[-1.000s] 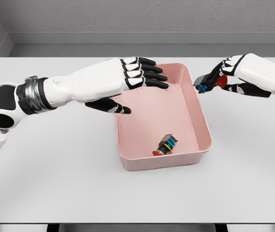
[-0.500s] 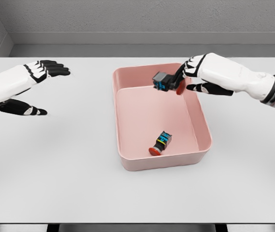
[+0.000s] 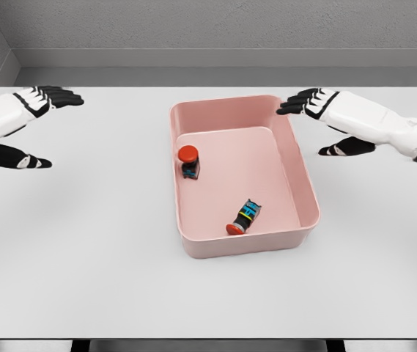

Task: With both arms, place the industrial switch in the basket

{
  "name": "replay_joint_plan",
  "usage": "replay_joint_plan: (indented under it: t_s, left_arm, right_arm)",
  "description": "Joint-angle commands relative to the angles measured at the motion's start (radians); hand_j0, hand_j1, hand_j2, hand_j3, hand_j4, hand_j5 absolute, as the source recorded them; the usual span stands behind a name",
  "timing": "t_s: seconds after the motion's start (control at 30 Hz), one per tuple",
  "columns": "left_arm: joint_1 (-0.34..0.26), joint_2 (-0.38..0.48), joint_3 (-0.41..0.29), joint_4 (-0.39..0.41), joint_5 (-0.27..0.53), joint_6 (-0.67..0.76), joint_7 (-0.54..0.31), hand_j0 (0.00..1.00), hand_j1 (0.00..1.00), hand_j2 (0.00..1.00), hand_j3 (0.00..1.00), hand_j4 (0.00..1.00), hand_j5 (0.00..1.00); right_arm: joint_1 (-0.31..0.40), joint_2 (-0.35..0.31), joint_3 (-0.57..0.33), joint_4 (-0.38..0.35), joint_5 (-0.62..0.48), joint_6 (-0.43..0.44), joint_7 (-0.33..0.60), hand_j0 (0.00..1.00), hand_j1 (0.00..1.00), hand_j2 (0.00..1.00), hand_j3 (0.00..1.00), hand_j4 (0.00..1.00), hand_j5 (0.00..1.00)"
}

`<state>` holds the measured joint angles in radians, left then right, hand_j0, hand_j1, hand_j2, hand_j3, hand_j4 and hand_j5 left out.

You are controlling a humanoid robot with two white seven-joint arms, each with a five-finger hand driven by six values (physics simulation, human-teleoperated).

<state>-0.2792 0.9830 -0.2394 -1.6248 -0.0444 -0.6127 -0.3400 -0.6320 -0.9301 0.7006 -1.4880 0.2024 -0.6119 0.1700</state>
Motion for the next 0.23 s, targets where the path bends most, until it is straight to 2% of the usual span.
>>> replay_joint_plan:
  t_s: [0.0, 0.2]
  left_arm:
    - [0.000, 0.009, 0.000, 0.003, 0.008, 0.002, -0.001, 1.00, 1.00, 1.00, 1.00, 1.00, 1.00]
    - [0.002, 0.006, 0.000, 0.003, 0.009, 0.002, 0.001, 1.00, 1.00, 1.00, 1.00, 1.00, 1.00]
  right_arm:
    - [0.000, -0.033, -0.003, 0.075, -0.009, 0.001, -0.004, 1.00, 1.00, 1.00, 1.00, 1.00, 1.00]
    - [0.000, -0.033, -0.003, 0.081, -0.009, 0.001, -0.004, 1.00, 1.00, 1.00, 1.00, 1.00, 1.00]
